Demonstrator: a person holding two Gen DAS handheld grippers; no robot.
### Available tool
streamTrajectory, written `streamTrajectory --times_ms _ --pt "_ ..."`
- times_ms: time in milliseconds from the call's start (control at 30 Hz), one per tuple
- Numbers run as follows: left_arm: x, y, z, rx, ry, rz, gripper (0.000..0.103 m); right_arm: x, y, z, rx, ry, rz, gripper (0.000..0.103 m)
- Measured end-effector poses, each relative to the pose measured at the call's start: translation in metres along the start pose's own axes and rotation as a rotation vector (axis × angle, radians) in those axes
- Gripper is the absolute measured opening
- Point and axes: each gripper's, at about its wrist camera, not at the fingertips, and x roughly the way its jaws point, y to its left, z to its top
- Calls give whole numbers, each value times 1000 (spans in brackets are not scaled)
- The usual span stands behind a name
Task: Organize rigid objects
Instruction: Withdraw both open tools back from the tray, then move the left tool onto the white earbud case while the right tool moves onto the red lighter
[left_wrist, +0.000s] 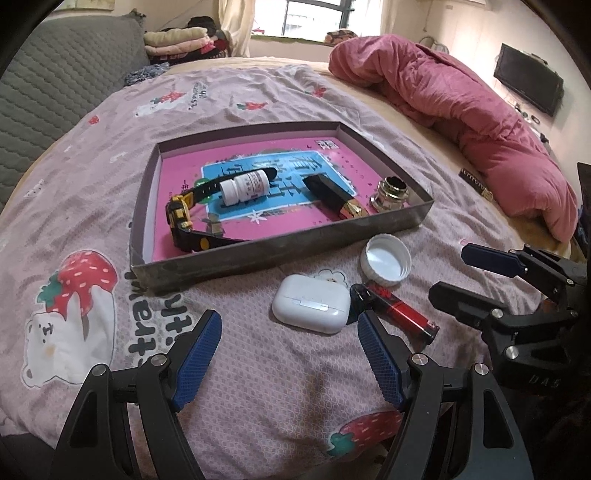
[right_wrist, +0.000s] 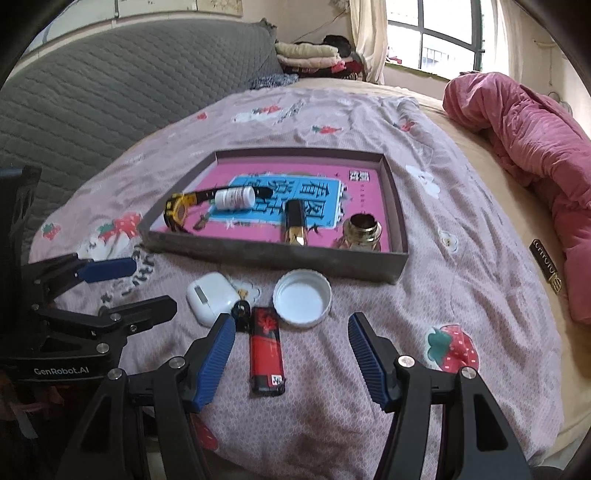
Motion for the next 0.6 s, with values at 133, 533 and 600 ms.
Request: streamTrajectory --times_ms 133,533,600 --pt "7 0 -1 -2 19 -6 77 9 5 -4 -23 41 -5 63" --pt "24 -3 -2 10 63 -24 77 20 7 -9 -26 97 -8 63" --pt "28 -4 -1 15 65 -23 77 21 6 -9 -19 101 -2 63"
